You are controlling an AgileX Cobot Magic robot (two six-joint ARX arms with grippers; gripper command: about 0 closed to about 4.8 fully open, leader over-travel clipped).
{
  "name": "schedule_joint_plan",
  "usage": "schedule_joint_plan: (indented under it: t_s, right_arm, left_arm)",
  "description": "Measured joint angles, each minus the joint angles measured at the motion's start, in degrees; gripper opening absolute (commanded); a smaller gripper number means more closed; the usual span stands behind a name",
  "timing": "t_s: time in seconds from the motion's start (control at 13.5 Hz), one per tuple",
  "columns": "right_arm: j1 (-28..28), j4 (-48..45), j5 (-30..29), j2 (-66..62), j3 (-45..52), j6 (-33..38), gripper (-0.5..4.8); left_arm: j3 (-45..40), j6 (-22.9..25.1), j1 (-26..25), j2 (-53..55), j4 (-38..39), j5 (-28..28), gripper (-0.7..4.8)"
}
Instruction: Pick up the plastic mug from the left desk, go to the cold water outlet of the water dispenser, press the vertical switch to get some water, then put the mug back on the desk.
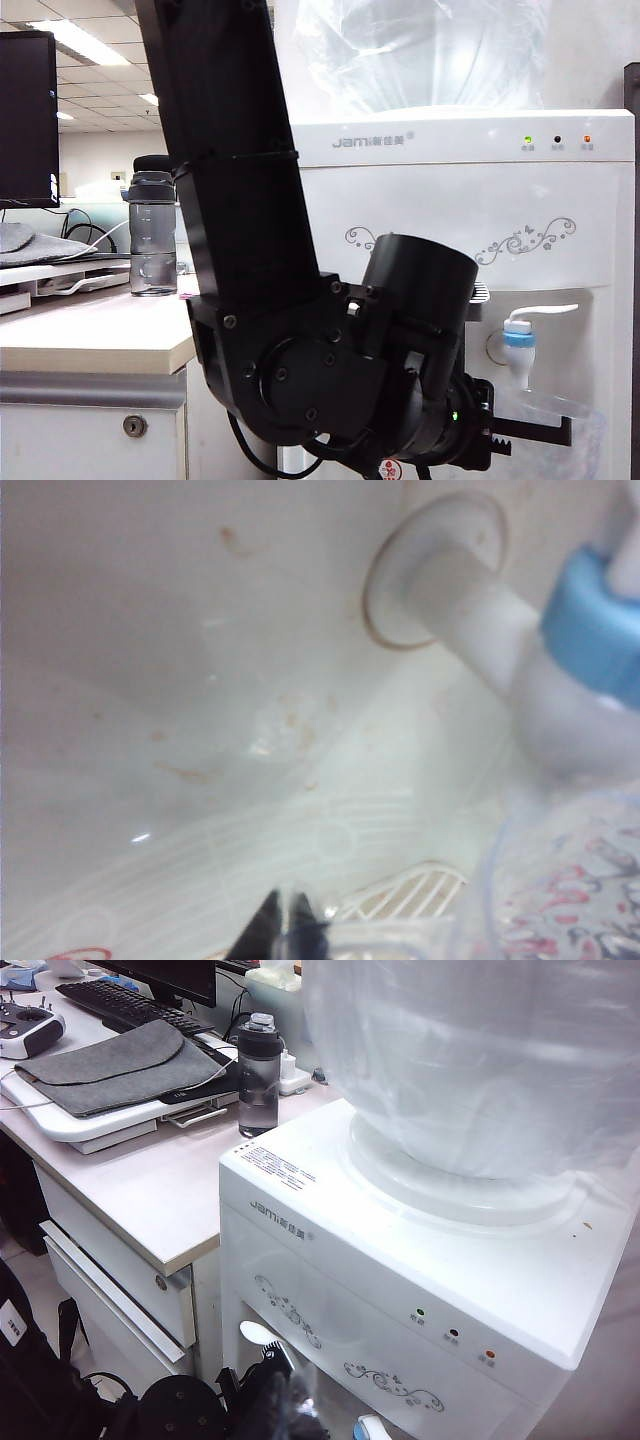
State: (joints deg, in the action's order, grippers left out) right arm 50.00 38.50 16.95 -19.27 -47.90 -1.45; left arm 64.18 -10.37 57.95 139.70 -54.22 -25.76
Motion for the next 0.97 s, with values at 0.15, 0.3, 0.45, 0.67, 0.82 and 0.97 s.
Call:
schedule_joint_plan:
  t_s: [0.15,0.3,0.45,0.67,0.82,0.97]
  right_arm:
    - [0.0,0.0,0.0,0.0,0.0,0.0,-0.01]
    - [0.0,0.0,0.0,0.0,0.0,0.0,-0.01]
    - [0.0,0.0,0.0,0.0,0.0,0.0,-0.01]
    - [0.0,0.0,0.0,0.0,0.0,0.0,-0.01]
    - [0.0,0.0,0.0,0.0,0.0,0.0,-0.01]
    - [0.0,0.0,0.0,0.0,0.0,0.0,-0.01]
  left_arm:
    - [0.0,-1.1,0.3,0.0,0.0,-0.7,-0.06]
    - [0.0,-2.1,0.7,0.0,0.0,-1.2,-0.06]
    - [-0.1,-2.1,1.6,0.1,-0.4,-3.3,-0.06]
    - [-0.2,-1.7,3.2,0.1,-1.6,-8.1,-0.06]
    - [-0.2,-1.7,3.7,0.1,-1.7,-9.0,-0.06]
    - [-0.2,-1.7,4.0,0.1,-1.4,-9.4,-0.06]
